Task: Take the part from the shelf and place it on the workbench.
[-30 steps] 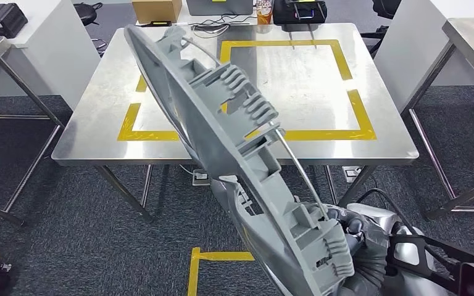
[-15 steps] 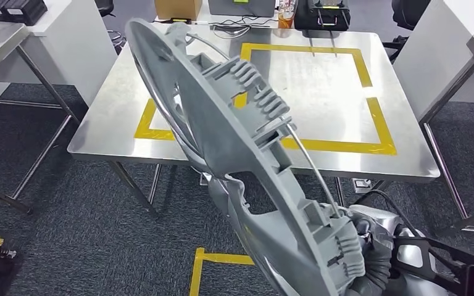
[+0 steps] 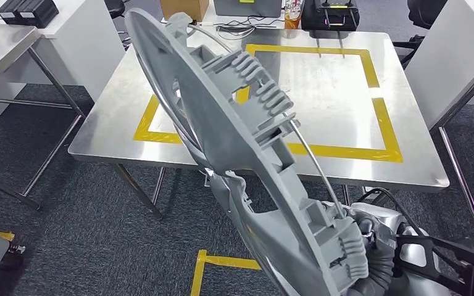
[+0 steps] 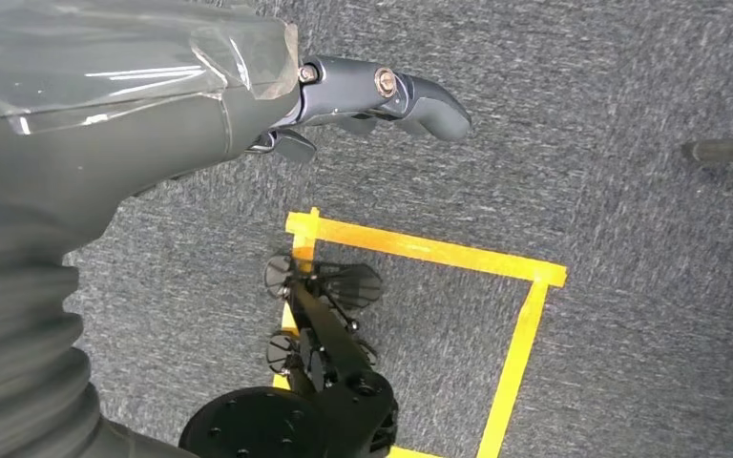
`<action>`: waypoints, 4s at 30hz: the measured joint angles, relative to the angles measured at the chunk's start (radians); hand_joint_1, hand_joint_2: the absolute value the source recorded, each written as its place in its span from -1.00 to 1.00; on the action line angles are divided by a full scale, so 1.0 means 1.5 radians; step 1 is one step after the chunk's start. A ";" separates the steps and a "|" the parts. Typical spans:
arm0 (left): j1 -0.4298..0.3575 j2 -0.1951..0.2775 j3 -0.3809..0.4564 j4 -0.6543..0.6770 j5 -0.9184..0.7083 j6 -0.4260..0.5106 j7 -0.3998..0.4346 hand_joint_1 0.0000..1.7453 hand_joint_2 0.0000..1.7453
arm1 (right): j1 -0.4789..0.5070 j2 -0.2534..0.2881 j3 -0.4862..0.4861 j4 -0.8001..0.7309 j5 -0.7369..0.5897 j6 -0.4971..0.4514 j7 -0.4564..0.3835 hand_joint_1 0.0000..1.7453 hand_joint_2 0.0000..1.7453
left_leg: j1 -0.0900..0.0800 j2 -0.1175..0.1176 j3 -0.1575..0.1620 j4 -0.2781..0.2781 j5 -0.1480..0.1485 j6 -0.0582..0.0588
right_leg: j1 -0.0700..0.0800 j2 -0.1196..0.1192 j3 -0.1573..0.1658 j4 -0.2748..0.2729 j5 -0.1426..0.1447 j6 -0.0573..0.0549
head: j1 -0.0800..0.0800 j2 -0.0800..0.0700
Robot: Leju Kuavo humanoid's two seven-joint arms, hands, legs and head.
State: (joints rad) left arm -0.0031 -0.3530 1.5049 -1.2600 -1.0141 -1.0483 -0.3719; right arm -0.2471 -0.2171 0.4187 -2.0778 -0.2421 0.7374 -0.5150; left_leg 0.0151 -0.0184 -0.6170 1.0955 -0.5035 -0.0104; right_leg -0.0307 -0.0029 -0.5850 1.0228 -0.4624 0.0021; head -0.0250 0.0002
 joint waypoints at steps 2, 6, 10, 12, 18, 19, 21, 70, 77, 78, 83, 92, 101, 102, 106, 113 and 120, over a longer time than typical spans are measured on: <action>0.000 0.000 0.000 0.000 -0.002 0.000 -0.001 -1.00 1.00 | 0.000 0.001 0.000 -0.002 0.000 0.000 0.000 1.00 1.00 | 0.001 0.006 -0.049 0.093 -0.036 -0.004 | 0.002 0.000 0.005 0.000 -0.004 -0.006 | 0.000 0.000; 0.000 0.001 0.000 0.001 -0.003 0.000 -0.002 -1.00 1.00 | 0.000 0.004 0.000 -0.002 -0.002 -0.001 0.004 1.00 1.00 | 0.000 0.008 -0.081 0.106 0.002 0.003 | 0.009 0.000 0.020 0.000 -0.016 -0.010 | 0.000 0.000; 0.000 0.004 0.001 0.000 -0.016 -0.004 -0.013 -1.00 1.00 | -0.006 0.014 0.004 -0.006 -0.014 -0.016 0.026 1.00 1.00 | -0.013 0.013 -0.019 -0.036 0.064 0.028 | 0.014 0.001 0.033 -0.001 -0.029 -0.003 | 0.000 0.000; 0.000 0.006 0.000 0.000 -0.023 -0.006 -0.019 -1.00 1.00 | -0.008 0.017 0.006 -0.010 -0.019 -0.024 0.032 1.00 1.00 | -0.016 0.012 -0.013 -0.043 0.060 0.031 | 0.014 -0.001 0.035 -0.005 -0.033 0.003 | 0.000 0.000; -0.001 0.006 0.001 0.003 -0.044 -0.011 -0.039 -1.00 1.00 | -0.015 0.019 0.010 -0.016 -0.020 -0.027 0.016 1.00 1.00 | -0.008 0.008 0.020 -0.073 0.055 0.040 | 0.013 0.000 -0.055 0.153 -0.085 0.006 | 0.004 0.000; -0.001 0.006 0.001 0.004 -0.048 -0.011 -0.041 -1.00 1.00 | -0.015 0.019 0.011 -0.016 -0.018 -0.027 0.012 1.00 1.00 | -0.008 0.006 0.023 -0.073 0.051 0.039 | 0.011 0.000 -0.075 0.176 -0.085 0.010 | 0.004 0.000; -0.001 0.006 0.000 0.008 -0.054 -0.009 -0.044 -1.00 1.00 | -0.015 0.018 0.012 -0.016 -0.016 -0.026 0.006 1.00 1.00 | -0.007 0.002 0.033 -0.071 0.043 0.035 | 0.006 0.000 -0.075 0.144 -0.051 0.026 | 0.004 0.000; -0.016 0.045 0.000 0.083 -0.107 0.030 -0.094 -1.00 1.00 | -0.033 0.021 0.005 -0.010 0.016 -0.016 -0.078 1.00 1.00 | -0.008 0.009 -0.019 -0.024 0.058 0.014 | 0.009 0.008 0.027 -0.004 -0.021 -0.006 | 0.004 0.000; -0.019 0.047 0.000 0.083 -0.109 0.027 -0.099 -1.00 1.00 | -0.042 0.023 0.005 -0.009 0.009 -0.019 -0.084 1.00 1.00 | -0.009 0.011 0.013 -0.074 0.061 0.033 | 0.010 0.006 -0.004 0.057 -0.054 0.007 | 0.006 0.000; -0.019 0.047 0.000 0.083 -0.109 0.025 -0.100 -1.00 1.00 | -0.043 0.023 0.004 -0.009 0.008 -0.020 -0.084 1.00 1.00 | -0.009 0.011 0.015 -0.075 0.060 0.035 | 0.010 0.006 -0.031 0.104 -0.071 0.005 | 0.006 0.000; -0.019 0.044 0.000 0.083 -0.112 0.018 -0.103 -1.00 1.00 | -0.042 0.023 0.004 -0.011 0.015 -0.031 -0.084 1.00 1.00 | -0.009 0.009 0.024 -0.072 0.050 0.033 | 0.007 0.003 -0.061 0.106 -0.037 0.027 | 0.006 0.000; -0.014 0.031 0.001 0.057 -0.087 0.005 -0.095 -1.00 1.00 | -0.025 0.019 -0.037 -0.016 0.082 -0.079 -0.081 1.00 1.00 | -0.007 0.010 -0.001 0.003 -0.005 0.006 | 0.004 0.002 -0.003 -0.008 0.010 -0.004 | 0.002 0.000; -0.006 0.015 0.001 0.028 -0.011 0.010 -0.047 -1.00 1.00 | -0.004 0.002 -0.099 0.011 0.403 -0.235 0.040 1.00 1.00 | -0.007 0.010 0.007 -0.045 0.039 0.013 | 0.008 0.005 0.002 -0.009 0.004 -0.002 | 0.001 0.000; -0.006 0.014 0.001 0.026 -0.010 0.012 -0.046 -1.00 1.00 | -0.004 -0.003 -0.105 0.020 0.429 -0.245 0.060 1.00 1.00 | -0.010 0.010 0.011 -0.055 0.039 0.015 | 0.009 0.005 0.002 -0.009 0.004 0.001 | 0.001 0.000; -0.005 0.009 0.001 0.023 0.001 0.015 -0.043 -1.00 1.00 | -0.009 -0.026 -0.123 0.063 0.525 -0.263 0.150 1.00 1.00 | -0.008 0.011 0.020 -0.068 0.047 0.030 | 0.008 0.004 -0.008 0.007 -0.006 0.012 | 0.002 0.000; -0.005 0.002 0.001 0.022 0.012 0.008 -0.037 -1.00 1.00 | -0.046 -0.088 -0.120 0.175 0.625 -0.253 0.244 1.00 1.00 | -0.009 0.008 0.025 -0.071 0.047 0.036 | 0.006 0.003 -0.079 0.130 -0.036 0.025 | 0.003 0.000; -0.006 0.000 0.001 0.022 0.018 0.004 -0.034 -1.00 1.00 | -0.129 -0.121 -0.080 0.307 0.641 -0.201 0.240 1.00 1.00 | -0.014 0.008 0.016 -0.056 0.037 0.023 | 0.007 0.003 -0.019 -0.004 0.016 0.015 | 0.003 0.000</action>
State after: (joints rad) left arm -0.0114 -0.3534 1.5061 -1.2268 -0.9872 -1.0425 -0.4228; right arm -0.4413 -0.3992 0.2981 -1.6179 0.7192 0.4353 -0.1552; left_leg -0.0064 -0.0061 -0.5936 1.0118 -0.4484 0.0243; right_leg -0.0204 0.0017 -0.6138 1.0166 -0.4383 0.0244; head -0.0211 0.0000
